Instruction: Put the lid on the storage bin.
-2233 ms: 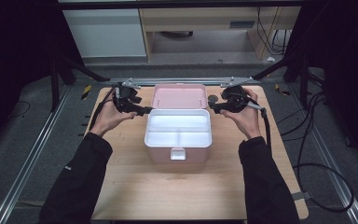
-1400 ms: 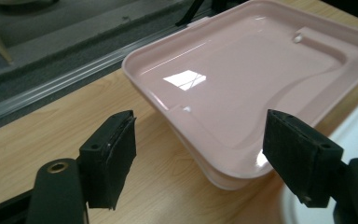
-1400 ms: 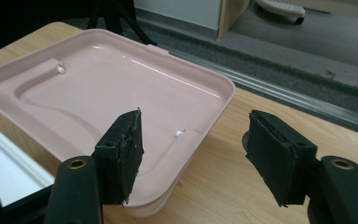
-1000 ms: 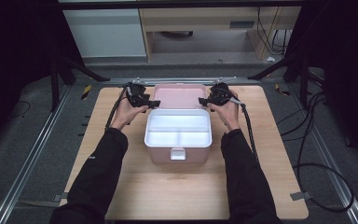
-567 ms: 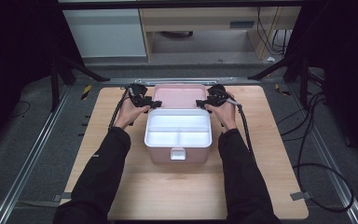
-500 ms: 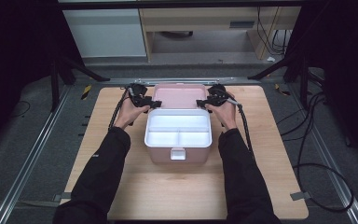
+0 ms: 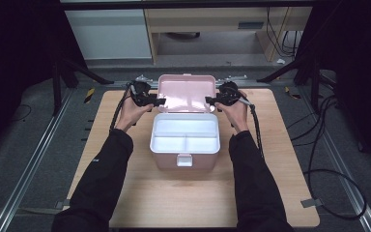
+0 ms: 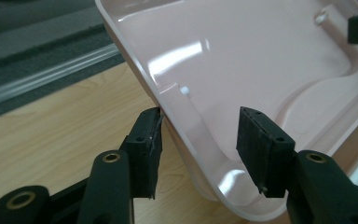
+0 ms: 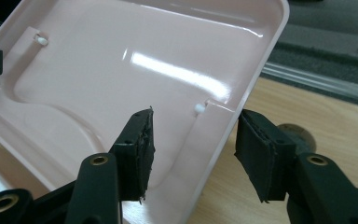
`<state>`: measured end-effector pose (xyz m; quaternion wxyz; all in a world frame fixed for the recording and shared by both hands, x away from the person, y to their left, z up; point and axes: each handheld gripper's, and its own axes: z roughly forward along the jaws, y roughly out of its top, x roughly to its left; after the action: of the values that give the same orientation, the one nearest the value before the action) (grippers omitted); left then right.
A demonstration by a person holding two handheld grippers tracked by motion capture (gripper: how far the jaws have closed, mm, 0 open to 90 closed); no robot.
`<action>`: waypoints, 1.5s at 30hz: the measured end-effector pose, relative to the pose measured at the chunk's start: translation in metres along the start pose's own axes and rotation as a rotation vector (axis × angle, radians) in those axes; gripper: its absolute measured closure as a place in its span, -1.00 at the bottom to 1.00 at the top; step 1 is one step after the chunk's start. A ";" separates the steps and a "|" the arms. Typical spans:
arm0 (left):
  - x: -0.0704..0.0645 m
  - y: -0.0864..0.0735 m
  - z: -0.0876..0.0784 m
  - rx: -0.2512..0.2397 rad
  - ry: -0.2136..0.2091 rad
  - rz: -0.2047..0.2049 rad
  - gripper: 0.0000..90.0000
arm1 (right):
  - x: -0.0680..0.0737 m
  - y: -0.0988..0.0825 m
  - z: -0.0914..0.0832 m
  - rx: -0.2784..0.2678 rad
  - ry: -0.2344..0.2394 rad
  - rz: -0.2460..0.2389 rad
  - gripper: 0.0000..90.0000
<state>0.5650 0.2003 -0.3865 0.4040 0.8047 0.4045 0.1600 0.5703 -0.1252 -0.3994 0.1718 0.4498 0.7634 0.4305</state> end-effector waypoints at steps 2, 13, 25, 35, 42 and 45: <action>-0.001 0.003 -0.008 -0.012 -0.003 -0.003 0.16 | 0.003 0.005 -0.006 -0.005 -0.004 -0.015 0.05; -0.013 0.011 -0.044 -0.048 0.014 0.047 0.26 | 0.022 0.017 -0.035 -0.058 -0.010 -0.060 0.07; -0.032 0.009 -0.064 -0.065 0.033 0.118 0.37 | 0.036 0.022 -0.071 -0.090 -0.037 -0.124 0.10; -0.047 0.002 -0.081 -0.060 0.041 0.180 0.42 | 0.047 0.007 -0.092 -0.115 -0.037 -0.151 0.17; -0.056 -0.006 -0.092 -0.064 0.031 0.204 0.43 | 0.055 0.000 -0.106 -0.108 -0.031 -0.174 0.18; -0.059 -0.011 -0.097 -0.070 0.017 0.213 0.44 | 0.059 -0.005 -0.111 -0.113 -0.027 -0.186 0.19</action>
<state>0.4660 0.2089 -0.3310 0.4092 0.8271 0.3143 0.2228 0.4641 -0.1333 -0.3328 0.2463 0.3723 0.7739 0.4492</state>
